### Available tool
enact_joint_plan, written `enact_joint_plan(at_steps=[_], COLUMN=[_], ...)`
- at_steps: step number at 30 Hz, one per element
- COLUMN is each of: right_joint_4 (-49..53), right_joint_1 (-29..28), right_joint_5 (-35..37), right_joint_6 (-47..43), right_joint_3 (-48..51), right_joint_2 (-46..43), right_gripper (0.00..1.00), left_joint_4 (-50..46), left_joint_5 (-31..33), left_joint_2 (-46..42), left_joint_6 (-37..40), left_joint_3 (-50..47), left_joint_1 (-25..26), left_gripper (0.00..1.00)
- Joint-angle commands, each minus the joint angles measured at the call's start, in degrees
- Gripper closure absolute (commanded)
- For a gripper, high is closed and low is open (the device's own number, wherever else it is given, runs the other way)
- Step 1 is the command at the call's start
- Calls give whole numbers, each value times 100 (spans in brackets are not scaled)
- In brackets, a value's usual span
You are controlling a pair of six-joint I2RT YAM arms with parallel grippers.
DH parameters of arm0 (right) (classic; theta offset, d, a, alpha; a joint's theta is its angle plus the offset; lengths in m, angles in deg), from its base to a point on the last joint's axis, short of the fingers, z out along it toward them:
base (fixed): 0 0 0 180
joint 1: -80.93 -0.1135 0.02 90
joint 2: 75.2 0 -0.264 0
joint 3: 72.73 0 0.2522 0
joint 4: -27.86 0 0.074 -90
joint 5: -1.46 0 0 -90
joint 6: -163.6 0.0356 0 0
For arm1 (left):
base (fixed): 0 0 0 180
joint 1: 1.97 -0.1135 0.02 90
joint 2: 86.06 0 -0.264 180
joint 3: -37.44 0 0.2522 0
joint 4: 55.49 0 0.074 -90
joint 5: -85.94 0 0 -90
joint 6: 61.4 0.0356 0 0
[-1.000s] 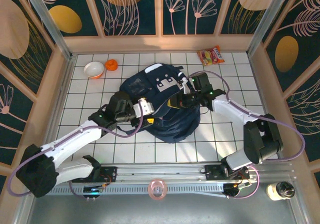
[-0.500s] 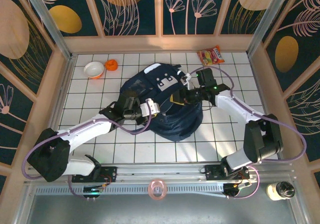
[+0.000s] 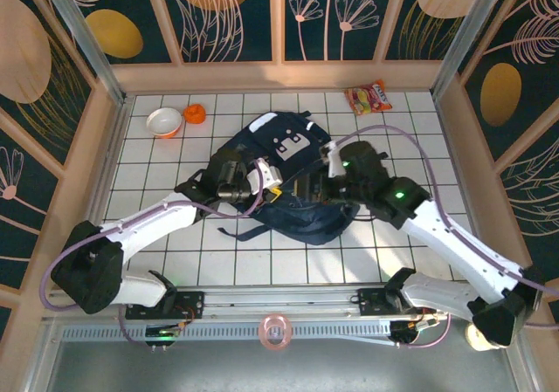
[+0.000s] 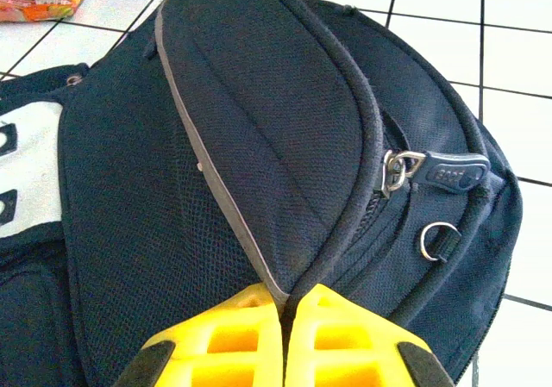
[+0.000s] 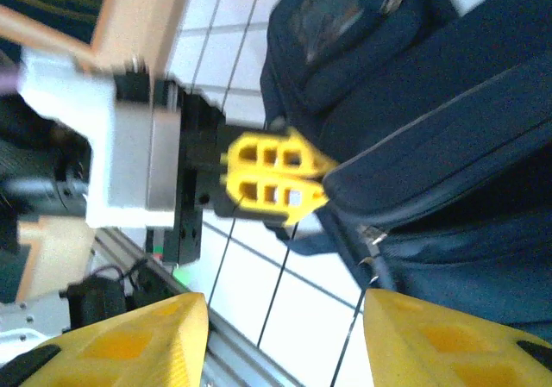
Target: Pack the student bag
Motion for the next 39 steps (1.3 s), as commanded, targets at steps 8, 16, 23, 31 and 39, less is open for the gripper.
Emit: enact_joint_plan(at_steps=[8,16,23,31,39], right_joint_4=[293,-7,526,834,1329], right_joint_1=[-253,-261,-262,-328,15], right_joint_5=[1240,864,1081,1400,1803], right_joint_6=[-280,-504,-748,-983,-1279], right_joint_3=[-238,-29,-144,-186,-353], right_joint_2=[1077,1247,1306,1439,1306], right_gripper=[48,67,63,68,100], left_joint_4=[94,144,86,81,-145], left_joint_5=[-498,-427,-235,-273,59], left_joint_2=[-29,-37,20,28,-9], left_joint_6=[-254,-312,-355,-397,-141], left_joint_3=[301,320,339,393,275], left_joint_1=[-14,-14,-12,-8,-73], left_gripper=[100,100,100,100,100])
